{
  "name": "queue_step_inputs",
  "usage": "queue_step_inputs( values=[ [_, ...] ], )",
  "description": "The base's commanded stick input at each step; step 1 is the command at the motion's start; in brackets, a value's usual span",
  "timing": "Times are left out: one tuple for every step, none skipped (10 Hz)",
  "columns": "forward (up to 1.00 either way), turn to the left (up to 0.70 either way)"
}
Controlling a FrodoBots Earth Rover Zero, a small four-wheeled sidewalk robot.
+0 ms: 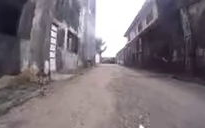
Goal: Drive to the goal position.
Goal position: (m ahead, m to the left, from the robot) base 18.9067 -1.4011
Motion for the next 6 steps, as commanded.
queue_step_inputs(
  values=[
    [0.5,-0.04],
    [0.5,-0.31],
    [0.5,-0.48],
    [0.5,-0.5],
    [0.5,-0.18],
    [0.5,0.0]
  ],
)
